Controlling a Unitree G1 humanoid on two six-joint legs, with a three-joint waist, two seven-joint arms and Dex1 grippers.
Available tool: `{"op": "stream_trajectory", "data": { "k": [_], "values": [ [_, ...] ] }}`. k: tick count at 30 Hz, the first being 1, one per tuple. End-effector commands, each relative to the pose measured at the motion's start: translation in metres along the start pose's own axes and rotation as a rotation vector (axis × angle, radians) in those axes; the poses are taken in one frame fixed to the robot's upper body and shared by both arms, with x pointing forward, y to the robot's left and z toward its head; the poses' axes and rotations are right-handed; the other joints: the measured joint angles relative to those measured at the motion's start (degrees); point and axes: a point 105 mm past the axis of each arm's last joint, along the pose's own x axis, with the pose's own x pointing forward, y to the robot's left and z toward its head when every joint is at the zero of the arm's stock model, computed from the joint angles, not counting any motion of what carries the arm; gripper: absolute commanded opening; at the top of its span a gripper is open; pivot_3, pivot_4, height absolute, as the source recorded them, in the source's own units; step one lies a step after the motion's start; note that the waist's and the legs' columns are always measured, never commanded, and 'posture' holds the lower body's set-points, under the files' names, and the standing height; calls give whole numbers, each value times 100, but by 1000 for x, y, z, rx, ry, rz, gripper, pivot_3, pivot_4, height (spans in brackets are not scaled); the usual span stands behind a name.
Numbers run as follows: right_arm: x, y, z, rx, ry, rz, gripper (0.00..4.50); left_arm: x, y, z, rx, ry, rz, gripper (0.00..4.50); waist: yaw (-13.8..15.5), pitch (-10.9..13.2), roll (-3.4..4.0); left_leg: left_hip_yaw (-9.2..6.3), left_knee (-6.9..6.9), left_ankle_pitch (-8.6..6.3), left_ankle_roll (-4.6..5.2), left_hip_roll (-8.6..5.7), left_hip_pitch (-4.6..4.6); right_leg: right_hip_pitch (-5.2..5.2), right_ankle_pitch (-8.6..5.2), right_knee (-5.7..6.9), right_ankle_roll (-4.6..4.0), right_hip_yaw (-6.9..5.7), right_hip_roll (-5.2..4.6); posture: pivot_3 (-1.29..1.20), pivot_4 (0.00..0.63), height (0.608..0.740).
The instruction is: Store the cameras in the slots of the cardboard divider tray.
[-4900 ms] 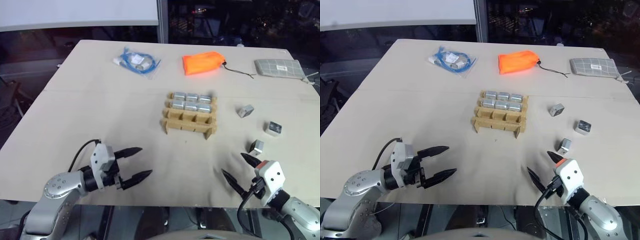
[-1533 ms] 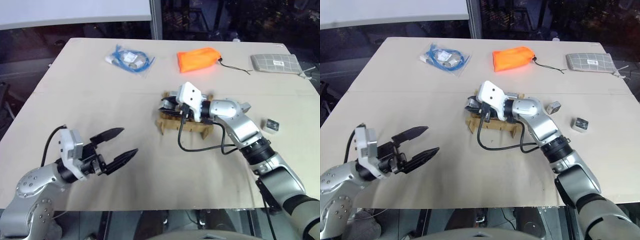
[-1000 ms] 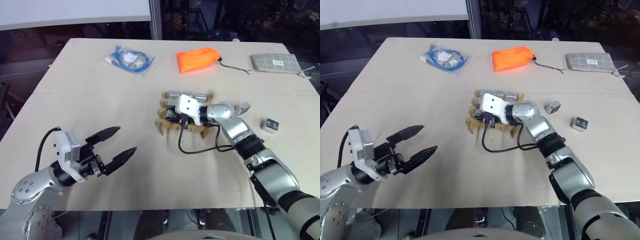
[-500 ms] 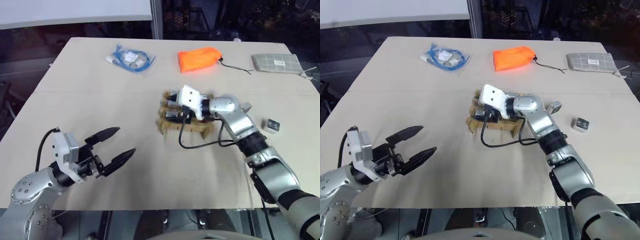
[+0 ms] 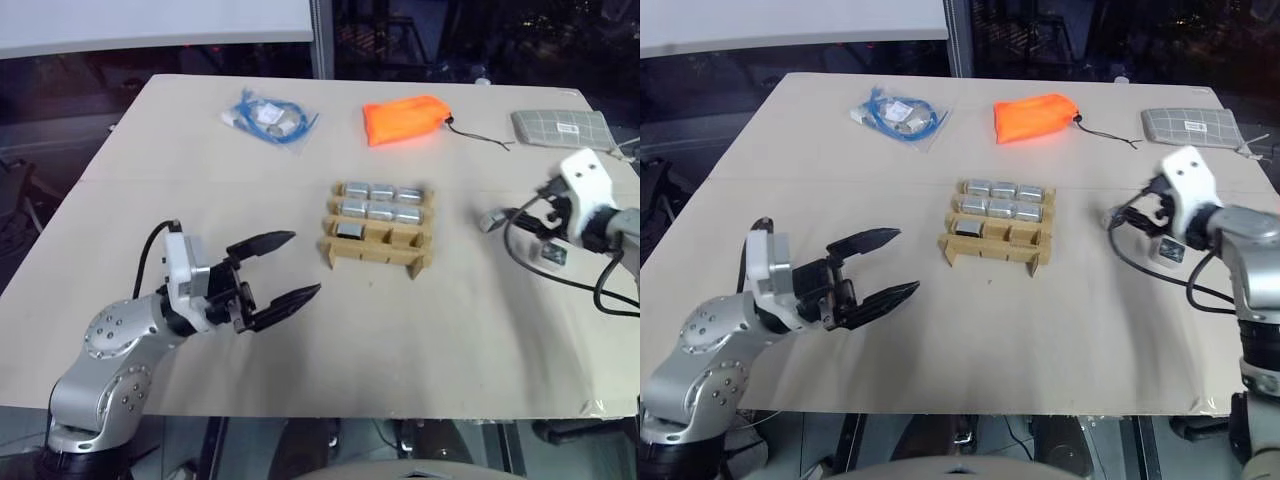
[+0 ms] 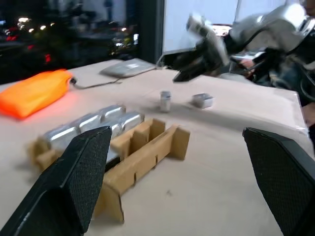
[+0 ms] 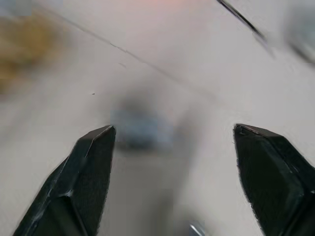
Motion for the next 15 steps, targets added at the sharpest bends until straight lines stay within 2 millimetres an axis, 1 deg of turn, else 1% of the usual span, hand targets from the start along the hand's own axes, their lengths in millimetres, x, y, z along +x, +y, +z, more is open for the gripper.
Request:
{"op": "stream_trajectory", "data": {
  "k": [1,3,4,6,10,15],
  "values": [
    [-9,-9,1,74,-51,-163,4469,-1,-1,2,22,-10,-22,4500,1,0,0,5,2,0,0,5,0,-1,0,1,1,2,10,0,150,740],
    [-12,-8,-4,139,-77,-267,4469,-2,-1,1,18,-9,-27,4500,13,0,0,10,4,0,2,6,0,-5,0,6,4,-4,21,0,150,740],
    [-14,-7,-7,165,-82,-312,4469,-2,-1,0,17,-8,-27,4500,20,0,0,13,8,0,2,6,-1,-5,0,9,6,-9,46,0,150,740],
    [-20,-5,-14,210,-78,-395,4469,-4,-1,-3,14,-4,-28,4500,34,0,0,16,10,0,2,6,0,-6,0,12,8,-7,48,0,150,740],
    [-27,5,-31,289,-44,-474,4469,-3,-2,-6,8,0,-39,4500,52,-1,-2,16,16,0,3,5,-1,-4,0,14,11,-9,48,0,150,740],
    [-29,12,-47,311,4,-513,4469,-3,-2,-8,11,4,-59,4500,34,-2,-2,20,17,0,2,7,6,-5,0,23,11,-3,55,0,150,740]
  ]
}}
